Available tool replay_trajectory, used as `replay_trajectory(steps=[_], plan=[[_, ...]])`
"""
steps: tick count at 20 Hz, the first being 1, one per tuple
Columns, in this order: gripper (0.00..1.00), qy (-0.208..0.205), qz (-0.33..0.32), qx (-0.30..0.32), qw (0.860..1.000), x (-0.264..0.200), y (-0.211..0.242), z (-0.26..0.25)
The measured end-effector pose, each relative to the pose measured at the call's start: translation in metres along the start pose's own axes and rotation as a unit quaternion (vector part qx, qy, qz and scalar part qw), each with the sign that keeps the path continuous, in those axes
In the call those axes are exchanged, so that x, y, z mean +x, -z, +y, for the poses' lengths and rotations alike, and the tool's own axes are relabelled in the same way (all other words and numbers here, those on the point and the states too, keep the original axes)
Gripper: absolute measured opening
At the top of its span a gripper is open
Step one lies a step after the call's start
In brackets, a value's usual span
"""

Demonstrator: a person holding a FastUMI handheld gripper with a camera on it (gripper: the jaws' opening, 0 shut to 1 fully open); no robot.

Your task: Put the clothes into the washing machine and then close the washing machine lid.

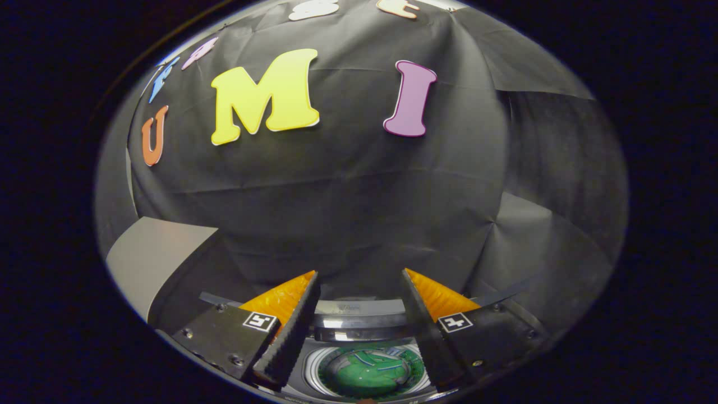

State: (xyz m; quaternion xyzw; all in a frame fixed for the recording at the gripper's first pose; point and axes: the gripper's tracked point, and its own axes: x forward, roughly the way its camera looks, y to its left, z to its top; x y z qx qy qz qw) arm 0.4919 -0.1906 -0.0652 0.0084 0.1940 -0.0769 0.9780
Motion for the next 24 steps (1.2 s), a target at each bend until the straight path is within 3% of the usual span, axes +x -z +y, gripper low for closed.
replay_trajectory(steps=[9, 11, 13, 17, 20, 24], plan=[[0.9, -0.012, 0.01, 0.001, 1.0, -0.034, 0.042, -0.004], [0.9, -0.014, 0.04, 0.018, 0.999, -0.037, 0.067, -0.005], [0.97, -0.045, 0.064, 0.046, 0.996, -0.038, 0.095, 0.003], [0.96, -0.05, 0.095, 0.026, 0.994, -0.035, 0.134, -0.009], [0.96, -0.061, 0.089, 0.03, 0.994, -0.041, 0.137, -0.009], [0.96, -0.045, 0.06, 0.036, 0.996, -0.052, 0.119, -0.012]])
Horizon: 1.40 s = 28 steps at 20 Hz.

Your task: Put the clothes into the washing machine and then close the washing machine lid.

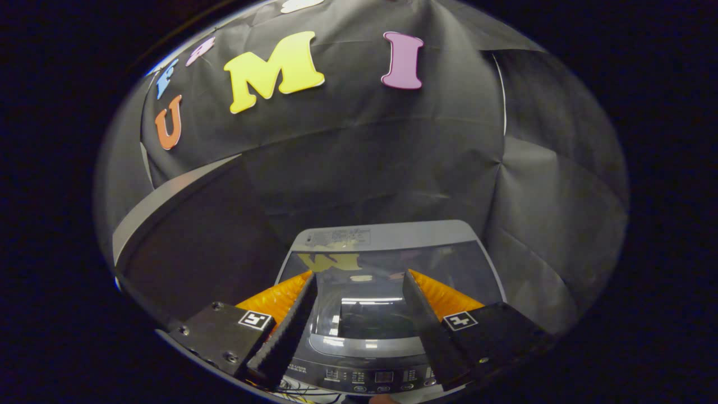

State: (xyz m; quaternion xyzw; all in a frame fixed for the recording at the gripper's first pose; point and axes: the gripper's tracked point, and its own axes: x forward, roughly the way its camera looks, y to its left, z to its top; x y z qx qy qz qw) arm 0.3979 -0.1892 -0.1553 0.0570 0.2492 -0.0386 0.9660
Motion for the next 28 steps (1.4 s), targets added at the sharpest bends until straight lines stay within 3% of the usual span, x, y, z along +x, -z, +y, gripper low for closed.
replay_trajectory(steps=[5, 11, 21, 28], plan=[[0.96, 0.017, -0.046, 0.018, 0.999, -0.046, -0.019, 0.018], [0.96, 0.022, -0.099, -0.002, 0.995, -0.139, -0.026, 0.059], [0.98, 0.009, -0.176, -0.005, 0.984, -0.333, 0.009, 0.115], [0.98, -0.026, -0.22, -0.032, 0.975, -0.459, 0.02, 0.111]])
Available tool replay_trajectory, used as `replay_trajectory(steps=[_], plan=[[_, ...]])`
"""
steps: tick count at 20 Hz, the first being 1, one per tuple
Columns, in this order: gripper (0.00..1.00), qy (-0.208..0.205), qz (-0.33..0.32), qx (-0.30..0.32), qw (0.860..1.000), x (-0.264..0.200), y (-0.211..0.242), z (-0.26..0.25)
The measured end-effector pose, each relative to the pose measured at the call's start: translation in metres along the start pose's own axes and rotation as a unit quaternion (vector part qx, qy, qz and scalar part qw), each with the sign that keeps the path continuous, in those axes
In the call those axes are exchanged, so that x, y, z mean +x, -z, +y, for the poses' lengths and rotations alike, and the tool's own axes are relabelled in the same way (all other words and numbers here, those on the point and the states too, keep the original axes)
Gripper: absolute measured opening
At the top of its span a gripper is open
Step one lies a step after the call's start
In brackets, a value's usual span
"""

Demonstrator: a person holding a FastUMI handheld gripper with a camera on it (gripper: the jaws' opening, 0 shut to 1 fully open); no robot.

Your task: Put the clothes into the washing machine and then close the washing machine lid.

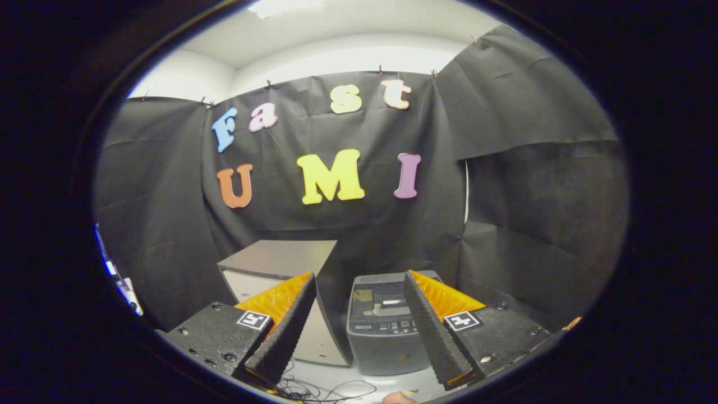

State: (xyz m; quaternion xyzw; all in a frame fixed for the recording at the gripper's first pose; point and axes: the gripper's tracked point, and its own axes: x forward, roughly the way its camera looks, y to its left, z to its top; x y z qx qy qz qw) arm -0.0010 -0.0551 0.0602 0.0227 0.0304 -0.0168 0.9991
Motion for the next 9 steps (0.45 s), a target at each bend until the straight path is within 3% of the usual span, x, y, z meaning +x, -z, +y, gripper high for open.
replay_trajectory(steps=[1, 9], plan=[[0.98, -0.005, -0.008, -0.001, 1.0, -0.051, 0.025, -0.013], [0.98, -0.059, -0.026, -0.022, 0.998, -0.184, 0.023, -0.067]])
